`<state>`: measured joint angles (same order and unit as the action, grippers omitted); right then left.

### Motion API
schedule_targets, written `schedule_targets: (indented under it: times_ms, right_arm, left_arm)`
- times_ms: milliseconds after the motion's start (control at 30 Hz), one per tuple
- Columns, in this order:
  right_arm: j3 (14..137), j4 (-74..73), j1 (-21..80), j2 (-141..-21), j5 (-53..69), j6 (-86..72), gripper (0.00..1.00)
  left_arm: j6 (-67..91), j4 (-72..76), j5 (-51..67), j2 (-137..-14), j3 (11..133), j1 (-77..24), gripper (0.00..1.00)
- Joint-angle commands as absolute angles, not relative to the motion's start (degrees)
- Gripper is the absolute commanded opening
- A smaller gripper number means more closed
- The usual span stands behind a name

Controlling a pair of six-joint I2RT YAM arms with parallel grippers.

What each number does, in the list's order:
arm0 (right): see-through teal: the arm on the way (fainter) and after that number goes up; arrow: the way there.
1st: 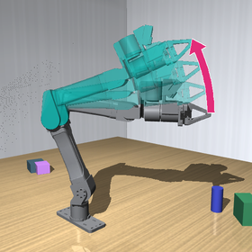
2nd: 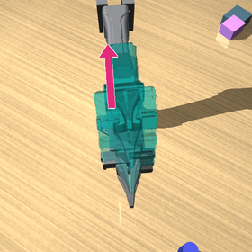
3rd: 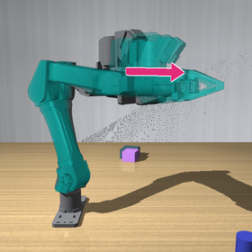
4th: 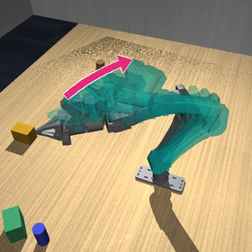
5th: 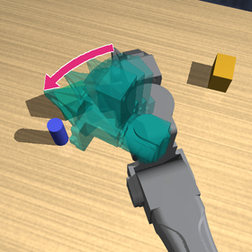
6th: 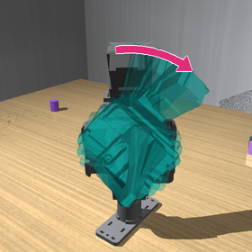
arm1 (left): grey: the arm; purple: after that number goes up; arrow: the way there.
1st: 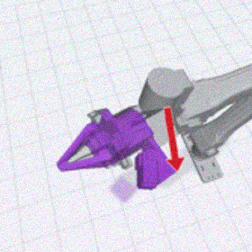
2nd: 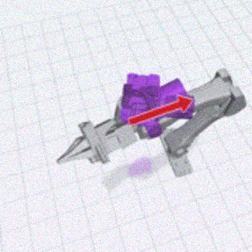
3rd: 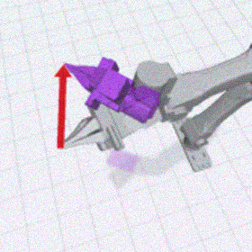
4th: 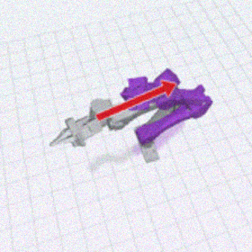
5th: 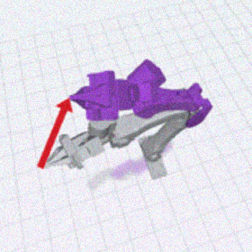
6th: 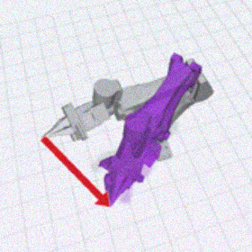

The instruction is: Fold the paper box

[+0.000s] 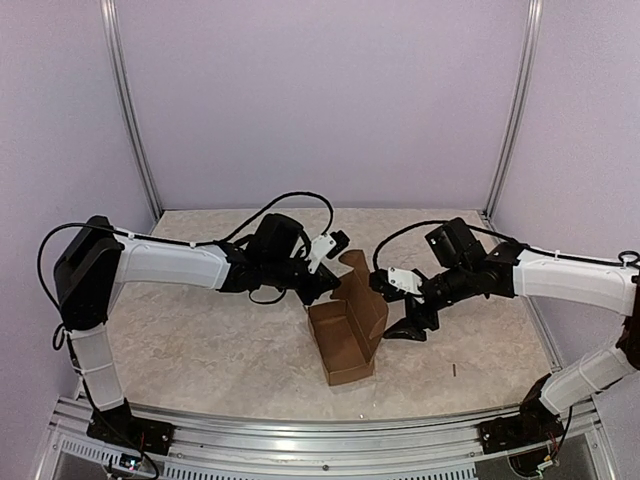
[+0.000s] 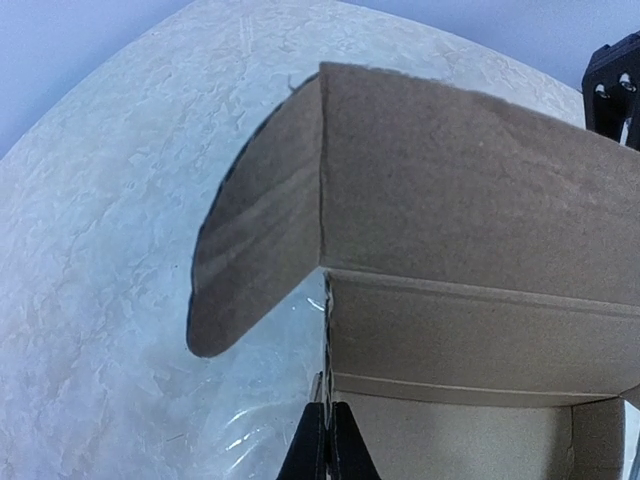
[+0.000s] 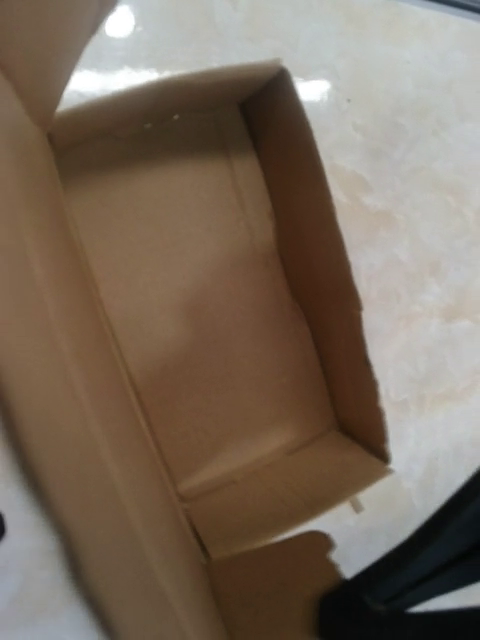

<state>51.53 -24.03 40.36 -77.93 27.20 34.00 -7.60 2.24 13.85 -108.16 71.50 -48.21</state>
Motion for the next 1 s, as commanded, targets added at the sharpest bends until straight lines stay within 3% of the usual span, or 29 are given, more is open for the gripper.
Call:
schedule_targets:
  times_ms: [0,200,367,667,967]
  right_arm:
    - [53.08,-26.94,41.04,-78.53,29.25,34.83,0.87]
    - [50.87,-25.48,41.05,-75.30,26.24,38.31,0.95]
    - [50.90,-21.40,41.04,-77.33,25.08,37.27,0.95]
    - [53.39,-14.48,41.04,-82.33,21.72,35.63,0.80]
    - [57.18,-29.39,39.85,-80.13,24.30,46.16,0.89]
  left_arm:
    - [-4.81,2.85,10.70,-105.95,69.17,-48.15,0.00]
    - [-5.98,7.27,6.41,-106.14,67.68,-45.50,0.00]
    - [-7.18,9.99,7.65,-106.35,67.94,-43.20,0.00]
    - [-6.73,11.45,9.00,-105.40,65.77,-43.49,0.00]
    - [-7.77,12.78,8.40,-104.30,63.30,-43.51,0.00]
